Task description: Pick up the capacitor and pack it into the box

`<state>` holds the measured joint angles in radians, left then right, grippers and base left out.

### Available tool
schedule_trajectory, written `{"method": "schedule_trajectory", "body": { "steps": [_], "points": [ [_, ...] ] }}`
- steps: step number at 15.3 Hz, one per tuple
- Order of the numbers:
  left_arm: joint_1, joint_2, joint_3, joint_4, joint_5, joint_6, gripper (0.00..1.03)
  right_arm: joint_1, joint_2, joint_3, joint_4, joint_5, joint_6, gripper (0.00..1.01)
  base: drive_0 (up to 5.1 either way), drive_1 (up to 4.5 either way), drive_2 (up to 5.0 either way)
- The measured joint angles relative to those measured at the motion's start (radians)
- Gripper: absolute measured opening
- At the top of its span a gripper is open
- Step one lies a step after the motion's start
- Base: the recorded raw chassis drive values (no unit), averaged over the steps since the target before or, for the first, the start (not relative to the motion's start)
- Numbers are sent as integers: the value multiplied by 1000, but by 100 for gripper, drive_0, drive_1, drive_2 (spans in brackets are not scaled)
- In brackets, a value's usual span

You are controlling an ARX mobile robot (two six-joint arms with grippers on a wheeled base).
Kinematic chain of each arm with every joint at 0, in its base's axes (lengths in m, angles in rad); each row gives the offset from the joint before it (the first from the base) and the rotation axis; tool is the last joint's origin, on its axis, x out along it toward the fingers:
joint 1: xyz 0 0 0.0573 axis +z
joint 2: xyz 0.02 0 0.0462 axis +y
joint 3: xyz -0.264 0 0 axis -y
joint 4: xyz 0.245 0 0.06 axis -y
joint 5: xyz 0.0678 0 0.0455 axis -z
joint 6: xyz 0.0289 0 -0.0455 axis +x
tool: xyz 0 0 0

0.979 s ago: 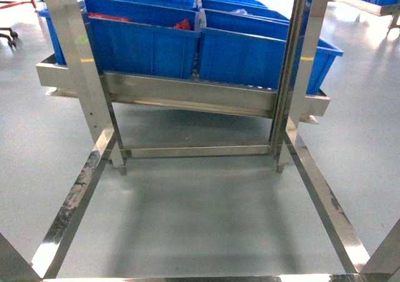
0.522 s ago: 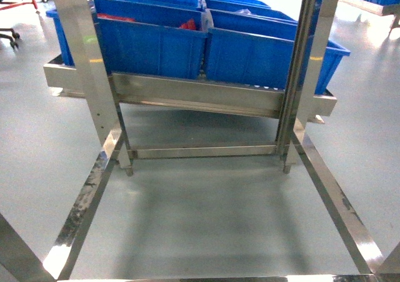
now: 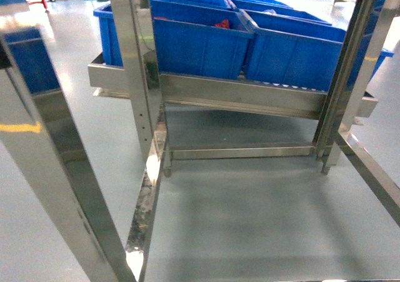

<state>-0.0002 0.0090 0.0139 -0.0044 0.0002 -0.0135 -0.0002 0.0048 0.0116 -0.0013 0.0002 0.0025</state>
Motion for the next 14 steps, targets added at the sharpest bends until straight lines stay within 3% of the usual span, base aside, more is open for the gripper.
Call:
{"method": "schedule_trajectory", "body": {
  "steps": [14],
  "points": [
    [0,0,0,-3,0,0,44,0,0,0,-3,0,0,98,-499,242,242]
  ]
}}
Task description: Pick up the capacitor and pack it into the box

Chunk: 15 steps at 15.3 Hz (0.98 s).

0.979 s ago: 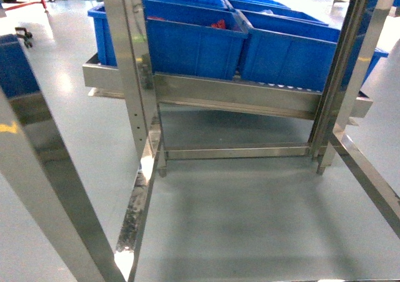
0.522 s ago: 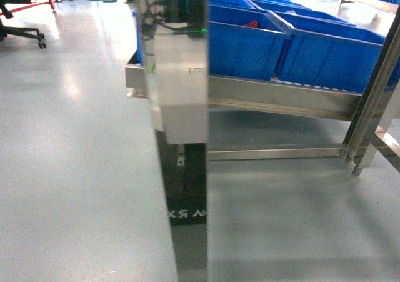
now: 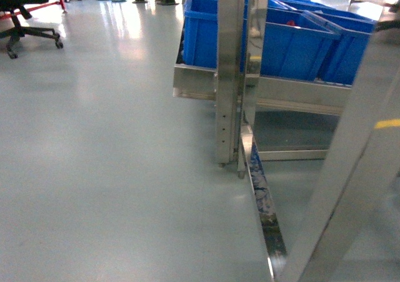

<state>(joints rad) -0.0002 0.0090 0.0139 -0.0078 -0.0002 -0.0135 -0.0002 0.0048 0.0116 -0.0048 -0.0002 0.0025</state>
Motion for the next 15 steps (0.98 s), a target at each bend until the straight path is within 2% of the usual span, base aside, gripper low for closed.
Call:
{"method": "schedule_trajectory", "body": {
  "steps": [15],
  "points": [
    [0,0,0,1,0,0,44,0,0,0,-1,0,0,98,-497,244,244]
  ]
}}
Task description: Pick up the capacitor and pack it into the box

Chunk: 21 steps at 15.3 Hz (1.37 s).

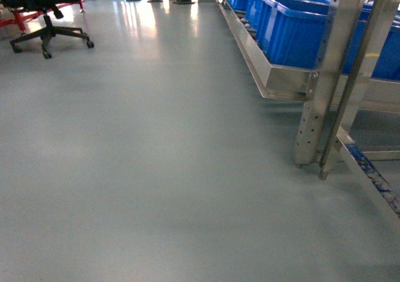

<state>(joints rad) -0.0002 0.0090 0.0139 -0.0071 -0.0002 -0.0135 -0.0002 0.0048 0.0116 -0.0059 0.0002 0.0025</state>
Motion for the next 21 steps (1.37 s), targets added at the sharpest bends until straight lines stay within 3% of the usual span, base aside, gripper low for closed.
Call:
{"method": "schedule_trajectory", "body": {
  "steps": [21],
  "points": [
    [0,0,0,1,0,0,44,0,0,0,-1,0,0,98,-499,239,239]
  ]
}}
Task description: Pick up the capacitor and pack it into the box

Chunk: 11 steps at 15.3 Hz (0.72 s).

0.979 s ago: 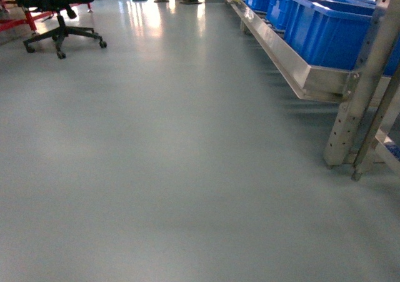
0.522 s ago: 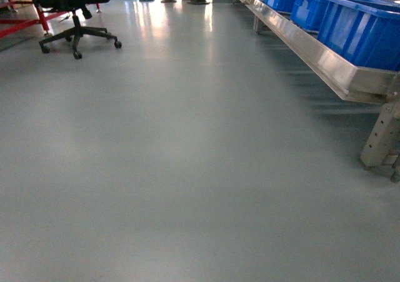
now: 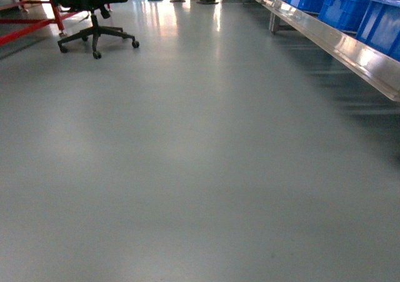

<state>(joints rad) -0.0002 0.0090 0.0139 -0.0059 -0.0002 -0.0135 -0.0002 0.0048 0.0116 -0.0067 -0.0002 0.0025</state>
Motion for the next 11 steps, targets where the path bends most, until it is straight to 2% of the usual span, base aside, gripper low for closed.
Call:
{"method": "schedule_trajectory", "body": {
  "steps": [11],
  "points": [
    [0,0,0,2,-1,0,43,0,0,0,4,1,0,98,-498,238,238]
  ]
}}
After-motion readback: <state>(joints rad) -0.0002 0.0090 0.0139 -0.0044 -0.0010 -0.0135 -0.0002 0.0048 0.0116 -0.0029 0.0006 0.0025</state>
